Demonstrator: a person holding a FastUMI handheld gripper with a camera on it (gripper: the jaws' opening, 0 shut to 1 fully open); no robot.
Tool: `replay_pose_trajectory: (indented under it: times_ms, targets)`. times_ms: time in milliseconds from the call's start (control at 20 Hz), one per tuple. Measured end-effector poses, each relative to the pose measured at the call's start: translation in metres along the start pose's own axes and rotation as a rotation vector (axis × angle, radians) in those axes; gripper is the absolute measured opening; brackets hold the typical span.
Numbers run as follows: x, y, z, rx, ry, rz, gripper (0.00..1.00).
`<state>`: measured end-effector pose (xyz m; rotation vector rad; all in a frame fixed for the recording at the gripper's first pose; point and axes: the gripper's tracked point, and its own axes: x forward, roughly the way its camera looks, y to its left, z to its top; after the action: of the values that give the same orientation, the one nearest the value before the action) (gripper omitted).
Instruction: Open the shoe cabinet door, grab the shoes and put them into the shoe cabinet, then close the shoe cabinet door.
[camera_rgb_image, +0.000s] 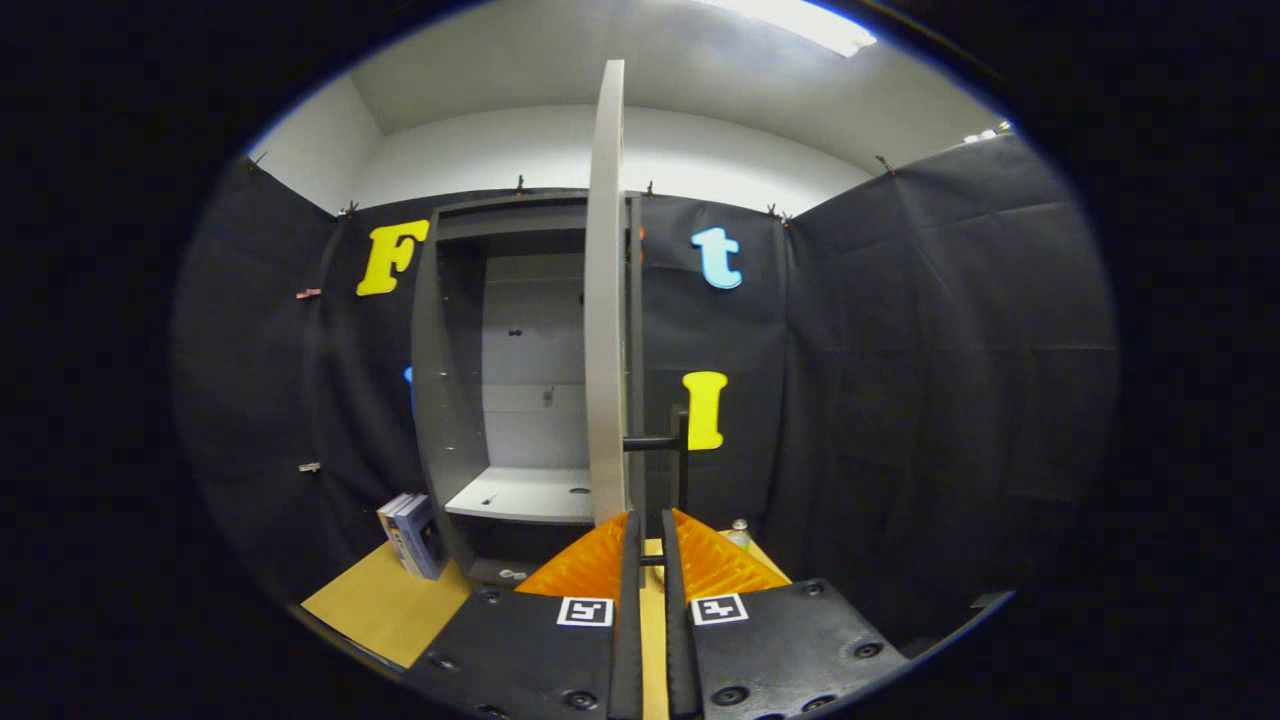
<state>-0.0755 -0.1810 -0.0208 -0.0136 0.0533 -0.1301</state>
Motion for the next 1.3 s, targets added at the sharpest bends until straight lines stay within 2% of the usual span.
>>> replay_pose_trajectory:
  times_ms: [200,450,800,1100,1300]
  targets:
    - [-0.004,-0.006,-0.007,0.001,0.012,-0.01,0.16]
    - [-0.004,0.02,-0.031,0.011,0.058,0.053,0.16]
    - [0.002,0.082,-0.094,0.016,0.186,0.185,0.16]
    - [0.013,0.139,-0.145,0.004,0.25,0.236,0.16]
    - [0.025,0.171,-0.197,0.007,0.342,0.231,0.16]
